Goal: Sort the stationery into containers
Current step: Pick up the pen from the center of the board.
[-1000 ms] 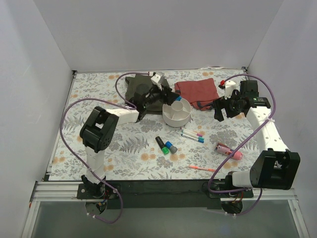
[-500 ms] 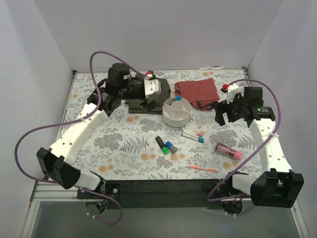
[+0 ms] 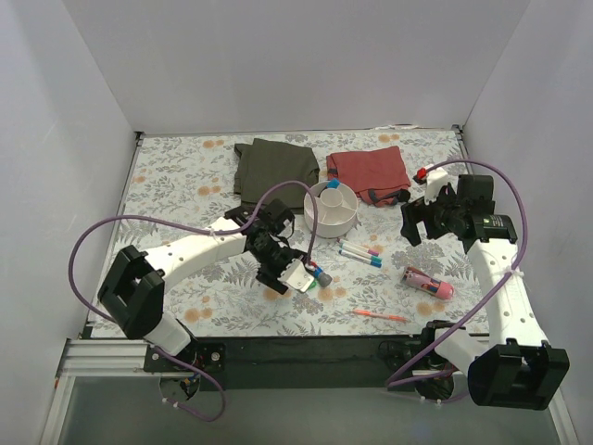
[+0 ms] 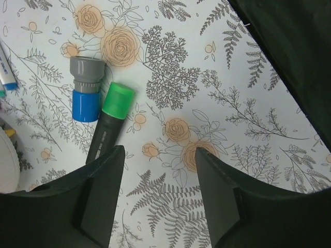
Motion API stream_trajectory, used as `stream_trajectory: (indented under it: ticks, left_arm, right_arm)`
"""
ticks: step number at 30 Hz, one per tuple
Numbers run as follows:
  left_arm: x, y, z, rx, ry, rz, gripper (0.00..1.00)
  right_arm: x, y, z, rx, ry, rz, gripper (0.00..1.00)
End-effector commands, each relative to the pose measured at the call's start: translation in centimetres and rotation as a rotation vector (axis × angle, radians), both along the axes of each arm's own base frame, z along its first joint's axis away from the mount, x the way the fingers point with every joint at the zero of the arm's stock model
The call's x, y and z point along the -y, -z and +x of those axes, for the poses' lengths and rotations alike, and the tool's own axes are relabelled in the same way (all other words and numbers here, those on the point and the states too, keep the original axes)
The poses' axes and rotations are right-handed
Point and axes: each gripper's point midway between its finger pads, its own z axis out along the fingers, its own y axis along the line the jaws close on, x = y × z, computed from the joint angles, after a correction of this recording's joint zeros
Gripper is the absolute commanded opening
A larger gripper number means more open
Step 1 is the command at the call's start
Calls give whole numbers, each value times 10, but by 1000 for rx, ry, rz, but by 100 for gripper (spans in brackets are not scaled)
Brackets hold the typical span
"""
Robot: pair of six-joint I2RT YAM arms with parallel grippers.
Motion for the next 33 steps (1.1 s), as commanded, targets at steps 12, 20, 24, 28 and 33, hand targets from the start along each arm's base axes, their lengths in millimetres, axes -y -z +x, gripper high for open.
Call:
stream_trajectory:
  ticks: [12,20,24,28,33]
  left_arm:
    - [43,29,14,28,145,3,48]
    - [53,43,20,34,161,-2,50]
    - [57,56,25,34,162,18,51]
    - [61,62,31,52,178,22,52]
    - [59,72,33,63,213,44,52]
  right_arm:
    - [-2,11,-2,-13,-34,-2,95]
    - [-2,17,0,-27,-47,-5,95]
    - [-3,20,2,-36,-50,-3,95]
    - [-3,21,3,-39,-51,-1,95]
    - [-4,24,1,-42,-49,5,95]
